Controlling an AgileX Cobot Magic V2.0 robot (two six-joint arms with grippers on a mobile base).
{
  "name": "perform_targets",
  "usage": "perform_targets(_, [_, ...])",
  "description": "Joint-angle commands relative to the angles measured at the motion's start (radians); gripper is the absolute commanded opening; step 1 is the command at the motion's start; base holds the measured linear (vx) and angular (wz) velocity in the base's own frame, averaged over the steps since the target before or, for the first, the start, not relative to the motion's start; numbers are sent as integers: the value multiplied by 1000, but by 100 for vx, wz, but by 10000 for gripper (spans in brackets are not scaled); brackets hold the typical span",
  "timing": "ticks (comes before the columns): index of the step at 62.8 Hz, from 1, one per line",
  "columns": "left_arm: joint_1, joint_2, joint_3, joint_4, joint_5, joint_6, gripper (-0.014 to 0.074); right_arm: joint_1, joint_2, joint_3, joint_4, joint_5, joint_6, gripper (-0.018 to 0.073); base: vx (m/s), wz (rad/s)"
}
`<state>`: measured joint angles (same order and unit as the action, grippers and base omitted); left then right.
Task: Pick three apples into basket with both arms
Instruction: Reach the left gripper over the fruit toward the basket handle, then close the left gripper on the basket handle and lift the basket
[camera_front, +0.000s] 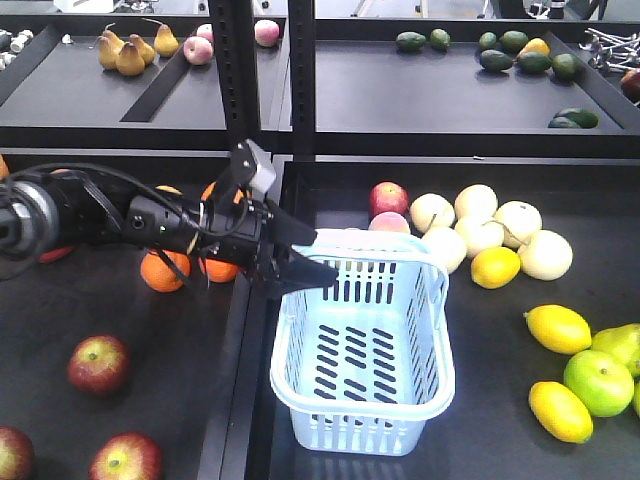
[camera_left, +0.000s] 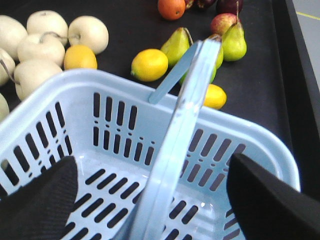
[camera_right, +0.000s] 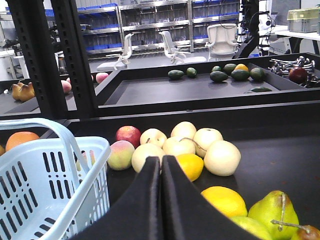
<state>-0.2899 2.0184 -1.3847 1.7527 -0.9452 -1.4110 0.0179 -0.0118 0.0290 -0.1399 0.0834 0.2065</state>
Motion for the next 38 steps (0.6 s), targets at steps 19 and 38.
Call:
perform_targets(19, [-7, -12, -27, 51, 16, -46, 455, -7, -13, 12, -12, -70, -1, -8, 0, 0])
perform_targets(38, [-7, -31, -27, 45, -73, -231, -9, -7, -13, 12, -12, -70, -1, -8, 0, 0])
